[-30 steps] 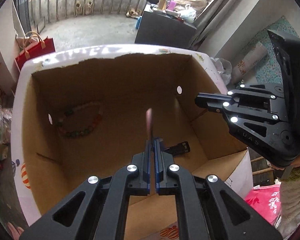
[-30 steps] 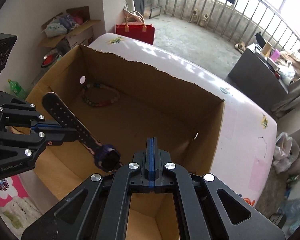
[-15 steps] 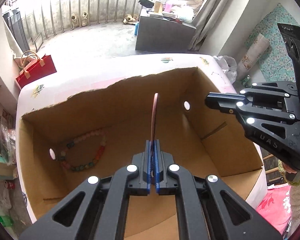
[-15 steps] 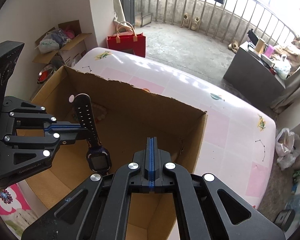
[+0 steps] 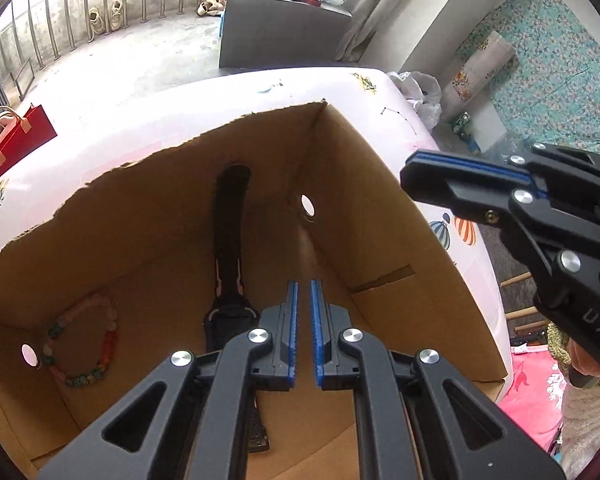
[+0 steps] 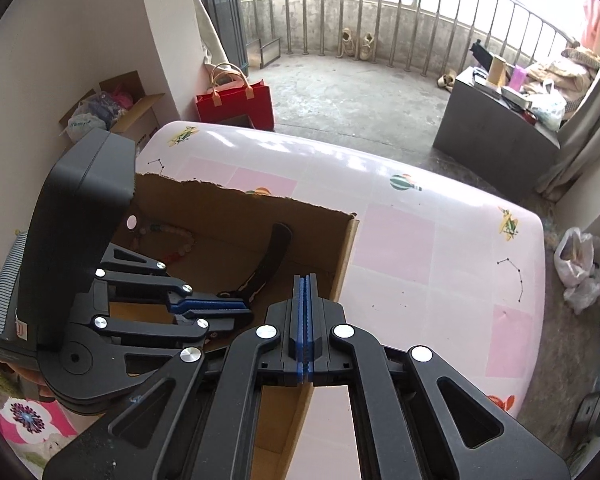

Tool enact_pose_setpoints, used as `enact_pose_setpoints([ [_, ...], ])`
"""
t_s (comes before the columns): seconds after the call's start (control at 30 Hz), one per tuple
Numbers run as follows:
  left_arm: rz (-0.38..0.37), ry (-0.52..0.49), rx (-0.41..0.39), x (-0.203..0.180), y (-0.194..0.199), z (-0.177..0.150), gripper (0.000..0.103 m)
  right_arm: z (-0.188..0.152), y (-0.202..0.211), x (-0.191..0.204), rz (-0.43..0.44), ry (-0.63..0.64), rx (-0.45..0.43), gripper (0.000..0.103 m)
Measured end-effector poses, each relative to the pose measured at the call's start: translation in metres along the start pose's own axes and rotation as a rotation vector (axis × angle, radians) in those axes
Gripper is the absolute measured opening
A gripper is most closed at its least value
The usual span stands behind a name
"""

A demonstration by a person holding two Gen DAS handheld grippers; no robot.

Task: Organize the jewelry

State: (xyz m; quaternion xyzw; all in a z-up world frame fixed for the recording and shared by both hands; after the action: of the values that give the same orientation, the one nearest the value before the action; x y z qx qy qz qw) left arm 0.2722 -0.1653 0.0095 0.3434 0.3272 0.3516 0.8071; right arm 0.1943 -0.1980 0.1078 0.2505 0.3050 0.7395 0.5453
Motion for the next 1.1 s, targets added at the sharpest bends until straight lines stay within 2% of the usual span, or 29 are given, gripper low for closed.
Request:
enact_pose_setpoints([
  [0.13, -0.003, -0.001, -0.045, -0.001, 0.024, -0.001, 0.02, -0.002, 0.009, -0.007, 0.008, -0.032, -0.015, 0.003],
  [0.27, 0.035, -0.002, -0.121, 0.001, 0.068, -0.008, 0.046, -0.005, 0.023, -0.011, 0.051, -0.074, -0.034, 0.006],
  [0.4, 0.071, 0.014, -0.213, 0.005, 0.12, -0.03, 0.063, -0.004, 0.027, -0.004, 0.098, -0.095, -0.019, 0.009],
  [0.5, 0.092, 0.019, -0.295, 0.007, 0.157, -0.054, 0.071, -0.004, 0.022, 0.015, 0.121, -0.07, 0.023, 0.009],
  [0.6, 0.148, 0.019, -0.386, 0.01, 0.19, -0.081, 0.077, -0.004, 0.013, 0.043, 0.152, -0.011, 0.081, 0.021],
  [0.67, 0.179, 0.028, -0.445, 0.014, 0.208, -0.099, 0.079, -0.006, 0.004, 0.066, 0.154, 0.07, 0.123, 0.034],
  [0.8, 0.208, 0.08, -0.537, 0.026, 0.237, -0.136, 0.082, -0.014, -0.023, 0.104, 0.176, 0.233, 0.235, 0.043],
  [0.87, 0.23, 0.111, -0.571, 0.036, 0.247, -0.156, 0.083, -0.017, -0.043, 0.11, 0.161, 0.219, 0.319, 0.051],
  [1.0, 0.285, 0.152, -0.612, 0.054, 0.256, -0.187, 0.083, -0.016, -0.085, 0.104, 0.139, 0.094, 0.457, 0.054],
  [1.1, 0.324, 0.178, -0.6, 0.067, 0.254, -0.206, 0.083, -0.02, -0.112, 0.094, 0.116, -0.053, 0.537, 0.06],
])
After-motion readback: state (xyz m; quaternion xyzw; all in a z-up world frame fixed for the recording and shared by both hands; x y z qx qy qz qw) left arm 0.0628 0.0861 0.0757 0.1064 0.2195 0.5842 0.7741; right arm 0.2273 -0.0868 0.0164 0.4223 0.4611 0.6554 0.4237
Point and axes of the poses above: each gripper's, at about its wrist camera, not at the fingertips, and y roughly against the way its jaws point, x to its left, z to its top, the point moved 2 cm from there along -y, roughly the way its jaws point, and after that the axes turned 11 degrees about -x, right-handed, at the moved point
